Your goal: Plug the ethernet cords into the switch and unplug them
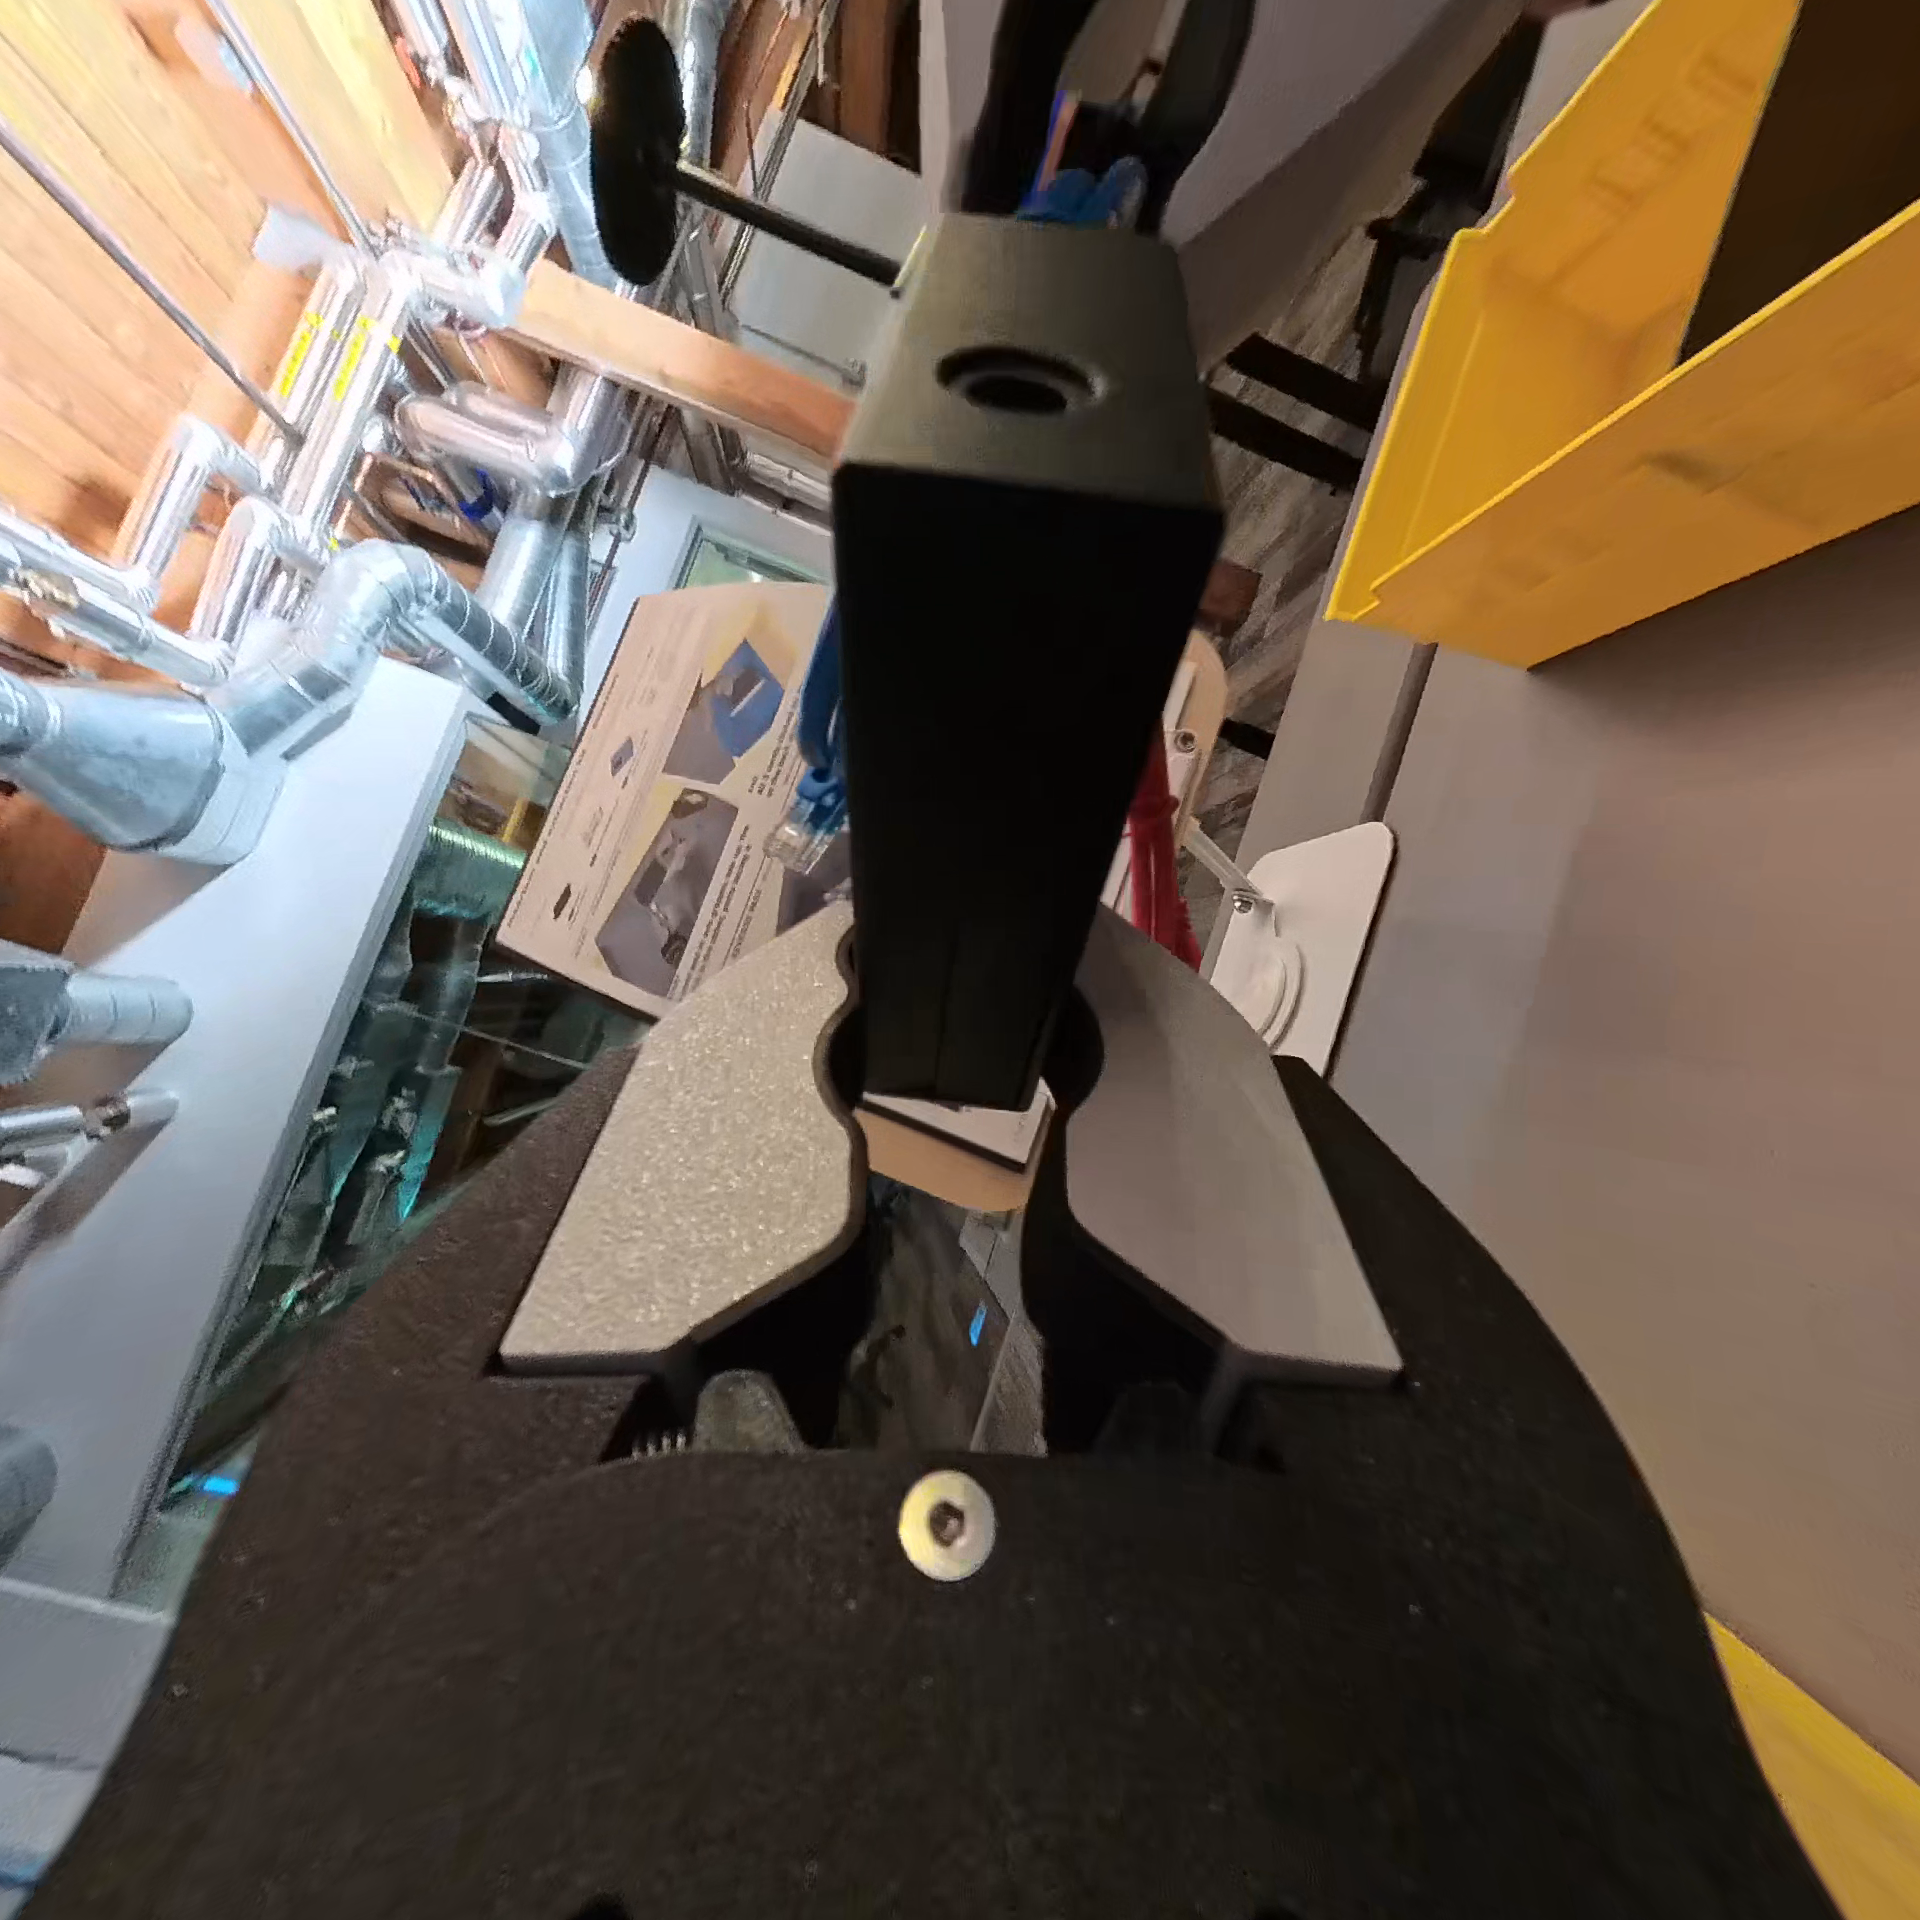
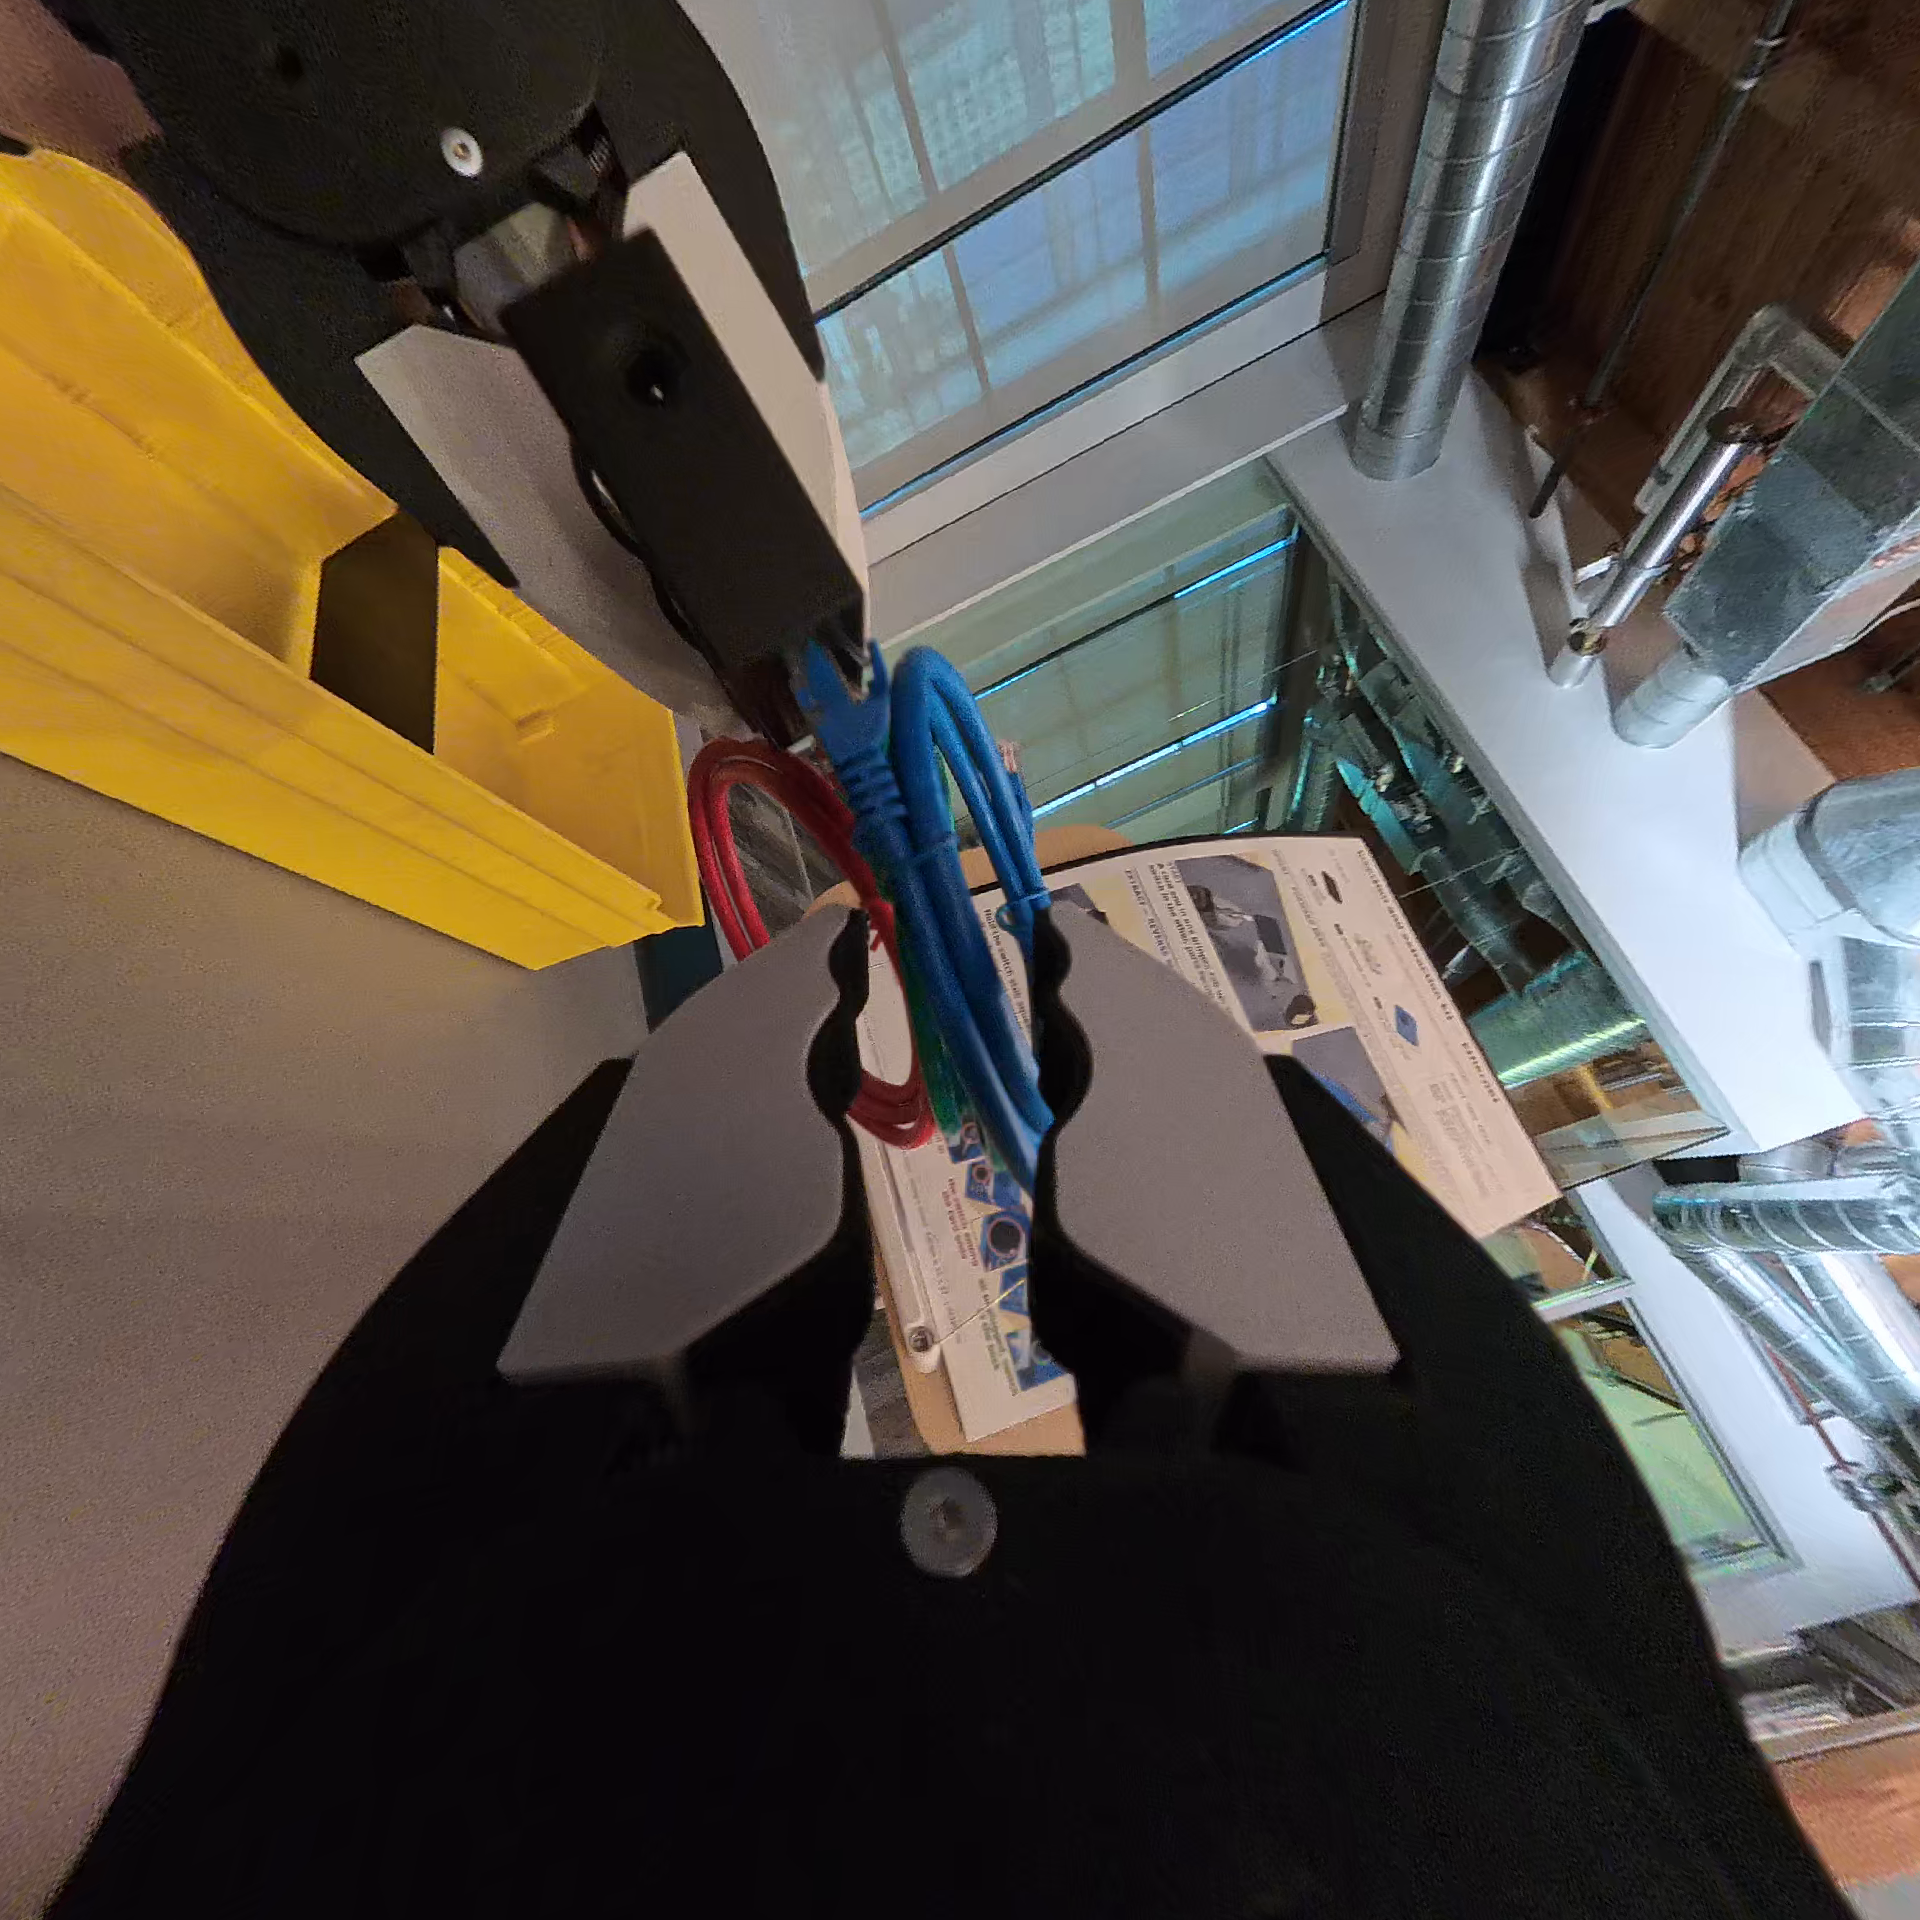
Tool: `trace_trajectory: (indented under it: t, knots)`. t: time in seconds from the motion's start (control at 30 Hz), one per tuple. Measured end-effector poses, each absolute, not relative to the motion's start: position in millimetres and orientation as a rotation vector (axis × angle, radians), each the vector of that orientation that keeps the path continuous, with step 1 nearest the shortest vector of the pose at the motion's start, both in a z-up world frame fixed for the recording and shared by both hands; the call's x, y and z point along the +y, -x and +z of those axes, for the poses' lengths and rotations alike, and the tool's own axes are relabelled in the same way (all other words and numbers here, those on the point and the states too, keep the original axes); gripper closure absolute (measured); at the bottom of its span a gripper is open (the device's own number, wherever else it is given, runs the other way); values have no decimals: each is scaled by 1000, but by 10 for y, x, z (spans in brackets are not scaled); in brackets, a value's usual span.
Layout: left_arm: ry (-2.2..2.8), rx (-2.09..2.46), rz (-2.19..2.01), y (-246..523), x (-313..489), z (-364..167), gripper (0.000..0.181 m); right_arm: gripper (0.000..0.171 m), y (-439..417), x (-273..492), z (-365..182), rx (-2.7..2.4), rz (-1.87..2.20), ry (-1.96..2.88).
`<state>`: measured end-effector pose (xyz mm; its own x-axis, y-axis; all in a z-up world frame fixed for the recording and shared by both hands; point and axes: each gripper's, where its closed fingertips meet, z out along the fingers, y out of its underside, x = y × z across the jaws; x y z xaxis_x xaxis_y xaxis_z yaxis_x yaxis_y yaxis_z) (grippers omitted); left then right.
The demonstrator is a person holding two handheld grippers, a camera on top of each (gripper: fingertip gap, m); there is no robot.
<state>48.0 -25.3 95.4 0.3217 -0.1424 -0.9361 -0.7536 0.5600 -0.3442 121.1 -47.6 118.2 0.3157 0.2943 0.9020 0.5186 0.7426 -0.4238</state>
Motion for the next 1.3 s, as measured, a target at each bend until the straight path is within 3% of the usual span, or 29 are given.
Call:
trace_trajectory:
  t: [0.3,0.5,0.87,1.3]
  knots:
    - [924,1174,607,-437,-181,969,151,128,-698,-868,1080,-1436,-412,617]
    - [906,1217,656,-496,-180,901,151,142,-665,-755,1001,-1446,-573,606]
    - [954,1206,635,-418,-131,920,141,143,-778,-688,1006,-1464,-534,726]
    - [1011,1128,662,-67,-38,1108,144,143,-1443,-393,1157,-1378,-675,903]
